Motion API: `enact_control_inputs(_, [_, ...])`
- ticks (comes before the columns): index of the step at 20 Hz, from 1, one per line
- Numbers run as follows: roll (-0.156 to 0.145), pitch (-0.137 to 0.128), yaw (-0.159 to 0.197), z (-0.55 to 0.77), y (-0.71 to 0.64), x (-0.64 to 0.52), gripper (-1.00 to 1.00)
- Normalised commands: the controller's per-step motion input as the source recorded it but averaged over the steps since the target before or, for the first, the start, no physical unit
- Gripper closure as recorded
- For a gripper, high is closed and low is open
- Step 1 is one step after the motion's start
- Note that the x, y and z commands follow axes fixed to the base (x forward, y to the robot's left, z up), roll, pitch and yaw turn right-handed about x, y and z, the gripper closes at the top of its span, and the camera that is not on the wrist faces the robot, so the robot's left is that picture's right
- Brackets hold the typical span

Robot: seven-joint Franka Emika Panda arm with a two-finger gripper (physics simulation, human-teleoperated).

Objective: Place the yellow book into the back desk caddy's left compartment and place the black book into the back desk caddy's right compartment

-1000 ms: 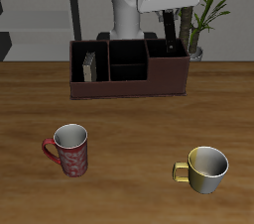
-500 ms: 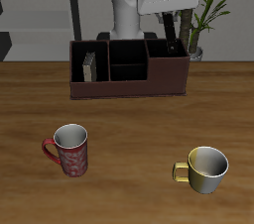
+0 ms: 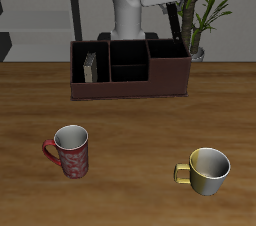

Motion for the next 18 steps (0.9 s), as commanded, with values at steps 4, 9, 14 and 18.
enact_control_inputs(4, [-0.044, 0.012, -0.032, 0.03, -0.18, 0.12, 1.00])
enact_control_inputs(9, [-0.046, 0.041, -0.026, -0.13, -0.17, 0.22, 1.00])
enact_control_inputs(14, [-0.019, 0.069, -0.041, -0.26, -0.14, 0.14, 1.00])
enact_control_inputs(18, [-0.002, 0.018, 0.006, -0.15, -0.04, 0.02, 1.00])
